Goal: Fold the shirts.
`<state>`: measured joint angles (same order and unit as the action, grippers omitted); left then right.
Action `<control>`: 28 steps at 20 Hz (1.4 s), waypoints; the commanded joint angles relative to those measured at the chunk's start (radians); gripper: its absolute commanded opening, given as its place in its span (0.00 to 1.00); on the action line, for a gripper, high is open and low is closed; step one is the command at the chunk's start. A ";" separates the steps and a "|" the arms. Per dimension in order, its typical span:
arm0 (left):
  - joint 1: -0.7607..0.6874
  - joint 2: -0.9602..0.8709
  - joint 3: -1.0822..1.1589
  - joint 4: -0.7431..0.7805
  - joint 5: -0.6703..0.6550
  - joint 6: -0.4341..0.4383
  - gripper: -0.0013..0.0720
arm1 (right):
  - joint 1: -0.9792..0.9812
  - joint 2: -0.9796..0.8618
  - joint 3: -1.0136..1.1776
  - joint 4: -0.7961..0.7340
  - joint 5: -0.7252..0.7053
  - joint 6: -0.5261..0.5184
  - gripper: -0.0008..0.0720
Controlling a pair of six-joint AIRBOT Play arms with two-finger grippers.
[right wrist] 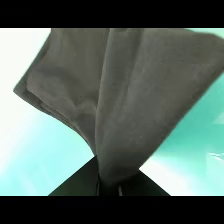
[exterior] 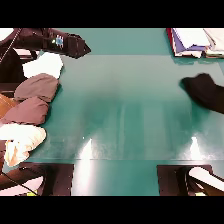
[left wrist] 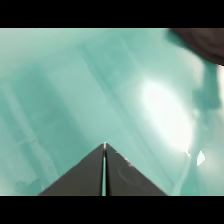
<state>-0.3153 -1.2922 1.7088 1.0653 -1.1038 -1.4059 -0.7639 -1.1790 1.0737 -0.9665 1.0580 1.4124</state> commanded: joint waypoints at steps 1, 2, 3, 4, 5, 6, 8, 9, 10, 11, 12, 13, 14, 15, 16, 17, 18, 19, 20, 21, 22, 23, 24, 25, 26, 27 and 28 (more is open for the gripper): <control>-0.007 0.000 0.000 -0.002 0.020 -0.008 0.05 | -0.164 0.043 -0.086 -0.007 -0.003 0.004 0.03; -0.007 0.000 0.000 -0.002 0.020 -0.008 0.05 | -0.172 0.043 -0.098 -0.007 0.007 0.004 0.03; -0.007 0.000 0.000 -0.002 0.019 -0.008 0.05 | -0.171 0.043 -0.106 -0.010 0.024 0.003 0.03; -0.007 0.000 0.000 -0.002 0.019 -0.008 0.05 | -0.162 0.043 -0.109 -0.023 0.043 0.003 0.04; -0.007 0.000 0.000 -0.001 0.019 -0.007 0.05 | -0.146 0.043 -0.107 -0.060 0.063 0.002 0.05; -0.007 0.000 0.000 0.002 0.019 -0.007 0.05 | -0.131 0.042 -0.094 -0.121 0.091 0.001 0.30; -0.007 0.000 0.000 0.003 0.014 -0.006 0.05 | -0.122 0.041 -0.046 -0.288 0.131 0.002 0.92; -0.007 0.000 0.000 0.004 0.010 0.000 0.05 | -0.126 0.041 -0.016 -0.349 0.152 0.016 0.94; -0.007 0.000 0.000 0.004 0.008 0.001 0.05 | -0.140 0.042 0.018 -0.372 0.168 0.058 0.94; -0.007 0.000 0.000 0.004 0.008 0.001 0.05 | -0.148 0.046 0.046 -0.344 0.182 0.073 0.93; -0.007 0.000 0.000 0.005 0.008 0.001 0.05 | -0.142 0.058 0.066 -0.285 0.191 0.072 0.93; -0.007 0.000 0.000 0.005 0.012 0.001 0.05 | -0.120 0.076 0.076 -0.224 0.190 0.071 0.93; -0.007 0.000 0.000 0.005 0.019 0.001 0.05 | -0.082 0.099 0.079 -0.172 0.186 0.062 0.93; -0.007 0.000 0.000 0.004 0.029 0.000 0.05 | -0.022 0.127 0.079 -0.131 0.180 0.041 0.93; -0.007 0.000 0.000 0.004 0.029 0.000 0.05 | 0.054 0.156 0.079 -0.116 0.171 0.037 0.93; -0.007 0.000 0.000 0.004 0.030 0.000 0.05 | 0.133 0.180 0.079 -0.117 0.165 0.037 0.93; -0.007 0.000 0.000 0.004 0.031 0.000 0.05 | 0.224 0.205 0.079 -0.117 0.158 0.037 0.93; -0.007 0.000 0.000 0.004 0.031 0.000 0.05 | 0.311 0.227 0.079 -0.117 0.149 0.037 0.89; -0.007 0.000 0.000 0.003 0.031 0.000 0.05 | 0.403 0.247 0.079 -0.118 0.136 0.037 0.80; -0.007 0.000 0.000 0.002 0.031 0.000 0.05 | 0.487 0.263 0.079 -0.118 0.120 0.037 0.77; -0.007 0.000 0.000 0.002 0.031 0.000 0.05 | 0.576 0.278 0.079 -0.119 0.106 0.037 0.77; -0.007 0.000 0.000 0.002 0.031 0.000 0.05 | 0.652 0.290 0.079 -0.131 0.091 0.037 0.77; -0.007 0.000 0.000 0.002 0.031 0.000 0.05 | 0.730 0.300 0.079 -0.134 0.077 0.037 0.64; -0.007 0.000 0.000 0.002 0.032 0.000 0.05 | 0.792 0.308 0.079 -0.134 0.065 0.037 0.31; -0.007 0.000 0.000 0.002 0.032 0.000 0.05 | 0.853 0.317 0.079 -0.136 0.058 0.037 0.07; -0.007 0.000 0.000 0.002 0.032 0.000 0.05 | 0.898 0.323 0.079 -0.135 0.054 0.037 0.04; -0.007 0.000 0.000 0.002 0.032 0.000 0.05 | 0.936 0.325 0.079 -0.135 0.053 0.037 0.04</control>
<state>-0.3222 -1.2922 1.7088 1.0672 -1.0733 -1.4055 0.0200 -0.8753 1.1519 -1.0988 1.1385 1.4494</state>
